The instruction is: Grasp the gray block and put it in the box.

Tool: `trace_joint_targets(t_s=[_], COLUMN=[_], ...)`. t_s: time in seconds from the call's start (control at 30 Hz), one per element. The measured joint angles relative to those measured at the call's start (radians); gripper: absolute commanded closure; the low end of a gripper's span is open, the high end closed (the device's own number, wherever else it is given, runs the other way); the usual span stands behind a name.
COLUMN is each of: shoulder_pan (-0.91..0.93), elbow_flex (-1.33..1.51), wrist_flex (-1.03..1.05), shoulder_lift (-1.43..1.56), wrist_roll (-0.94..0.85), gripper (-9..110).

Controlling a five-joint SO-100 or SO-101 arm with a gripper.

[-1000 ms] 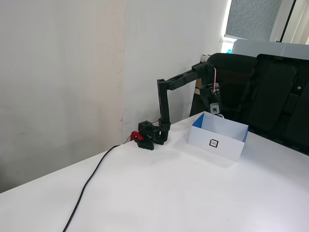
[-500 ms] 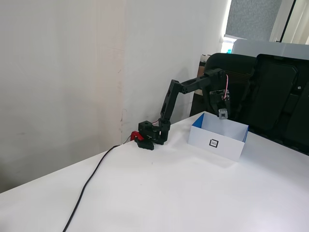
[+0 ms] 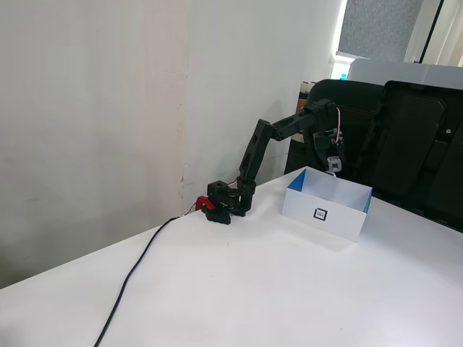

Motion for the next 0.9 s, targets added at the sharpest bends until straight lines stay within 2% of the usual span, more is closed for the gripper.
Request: trace_joint_targets(t_s=[0.1,0.23,0.5,0.6,0.9], shoulder_pan=[0.000,-0.017,-0.025,-0.041,-0.130], elbow_flex=[0.000,0.000,0.000,0.017,0.084], wrist_flex=[0.000,0.000,0.000,0.000,0.000], shoulder_lift=[0.000,0.000,0.000,0.002,0.101], wrist_roll=[0.000,-0.003,0.000,0.000,0.000], gripper=[61,62,83,100,101])
